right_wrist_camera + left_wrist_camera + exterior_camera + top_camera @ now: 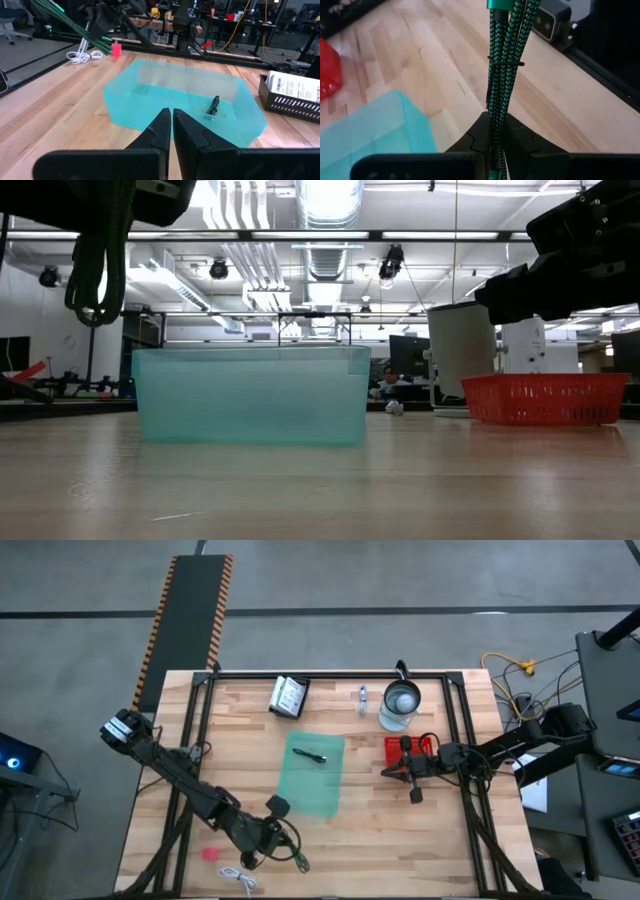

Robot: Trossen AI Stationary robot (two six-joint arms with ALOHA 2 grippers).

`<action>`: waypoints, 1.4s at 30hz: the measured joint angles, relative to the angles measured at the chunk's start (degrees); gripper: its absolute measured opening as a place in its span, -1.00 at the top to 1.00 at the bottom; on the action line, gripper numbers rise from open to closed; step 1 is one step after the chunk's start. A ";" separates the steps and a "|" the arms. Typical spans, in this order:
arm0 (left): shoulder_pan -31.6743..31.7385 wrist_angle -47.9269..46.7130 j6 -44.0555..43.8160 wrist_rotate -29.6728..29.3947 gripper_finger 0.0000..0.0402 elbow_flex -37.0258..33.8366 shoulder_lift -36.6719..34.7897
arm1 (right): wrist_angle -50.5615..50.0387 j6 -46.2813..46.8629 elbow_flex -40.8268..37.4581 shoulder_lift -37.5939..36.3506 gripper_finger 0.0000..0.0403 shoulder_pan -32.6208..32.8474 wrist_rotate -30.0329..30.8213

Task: Pick and place items into bin
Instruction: Put the green charger cable into the green bin

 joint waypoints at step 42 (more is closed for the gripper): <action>9.60 3.36 17.96 4.26 0.92 -0.01 0.13 | 0.01 -1.29 0.00 0.00 0.96 0.00 0.00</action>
